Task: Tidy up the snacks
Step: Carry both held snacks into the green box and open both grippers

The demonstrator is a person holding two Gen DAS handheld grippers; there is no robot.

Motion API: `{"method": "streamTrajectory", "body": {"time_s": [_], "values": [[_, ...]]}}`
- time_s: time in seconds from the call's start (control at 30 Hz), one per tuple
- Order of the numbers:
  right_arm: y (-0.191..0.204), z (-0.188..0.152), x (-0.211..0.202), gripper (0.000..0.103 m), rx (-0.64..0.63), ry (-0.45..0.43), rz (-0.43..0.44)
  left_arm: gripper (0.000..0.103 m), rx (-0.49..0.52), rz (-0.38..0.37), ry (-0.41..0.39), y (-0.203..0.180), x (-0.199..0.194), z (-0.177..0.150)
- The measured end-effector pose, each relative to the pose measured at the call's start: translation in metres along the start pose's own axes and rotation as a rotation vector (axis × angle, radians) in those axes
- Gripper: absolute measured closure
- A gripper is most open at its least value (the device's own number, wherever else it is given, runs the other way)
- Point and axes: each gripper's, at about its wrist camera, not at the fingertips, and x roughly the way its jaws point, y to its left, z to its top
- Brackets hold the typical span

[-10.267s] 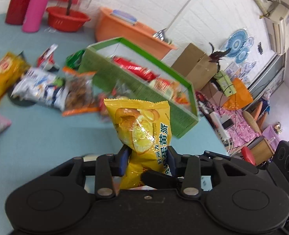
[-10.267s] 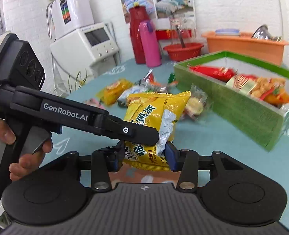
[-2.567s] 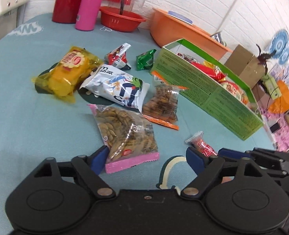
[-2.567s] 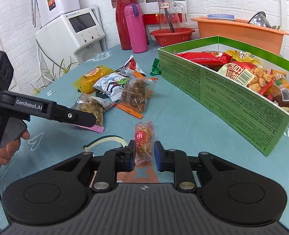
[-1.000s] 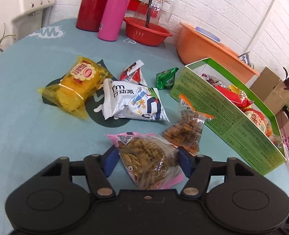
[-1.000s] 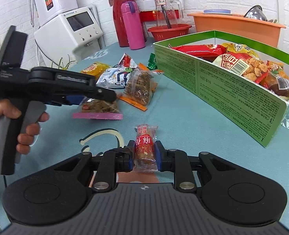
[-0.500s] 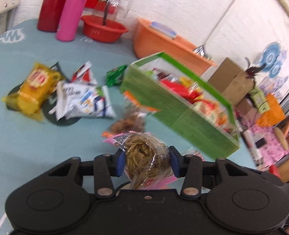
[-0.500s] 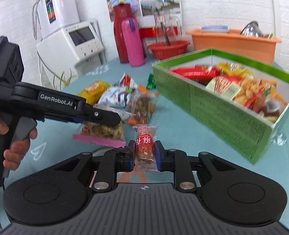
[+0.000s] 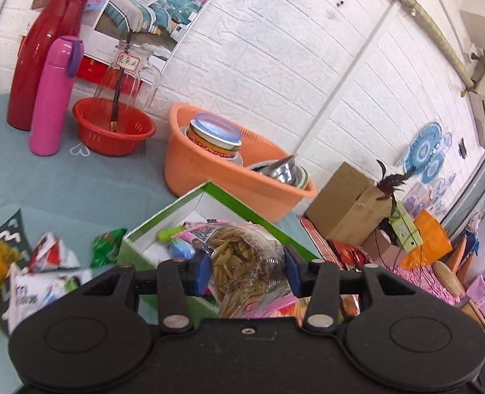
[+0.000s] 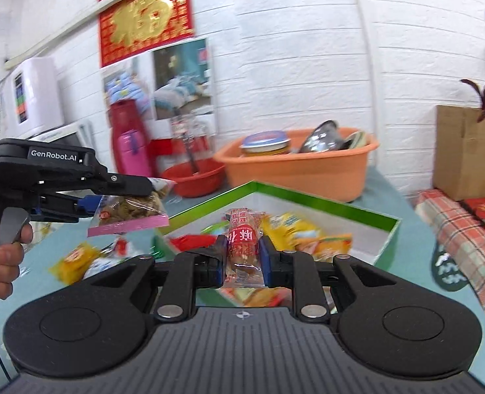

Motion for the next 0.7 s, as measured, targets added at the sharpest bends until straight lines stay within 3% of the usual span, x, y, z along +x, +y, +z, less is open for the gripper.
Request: {"method": "streamTrajectory", "body": {"time_s": [0.23, 0.33, 0.37, 0.43, 0.5, 0.6, 0.7], "values": [[-0.027, 0.007, 0.022, 0.066, 0.038, -0.015, -0.053, 0.007, 0.000, -0.014, 0.013, -0.004, 0.050, 0.010], [-0.030, 0.003, 0.037, 0.064, 0.032, -0.014, -0.066, 0.000, 0.019, -0.014, 0.039, 0.000, 0.066, 0.004], [-0.031, 0.001, 0.043, 0.060, 0.026, -0.013, -0.076, 0.000, 0.016, -0.010, 0.046, 0.002, 0.069, 0.002], [-0.032, -0.006, 0.053, 0.027, 0.014, 0.012, -0.101, 0.000, -0.004, 0.006, 0.064, 0.010, 0.073, -0.003], [-0.033, -0.013, 0.055, 0.007, 0.007, 0.025, -0.113, 0.000, 0.007, 0.011, 0.060, 0.014, 0.071, -0.005], [-0.034, -0.018, 0.054, 0.000, 0.017, 0.031, -0.114, 0.000, 0.018, 0.029, 0.057, 0.014, 0.067, -0.004], [-0.032, -0.017, 0.048, 0.000, 0.022, 0.027, -0.112, 0.000, 0.020, 0.017, 0.056, 0.012, 0.057, -0.004]]}}
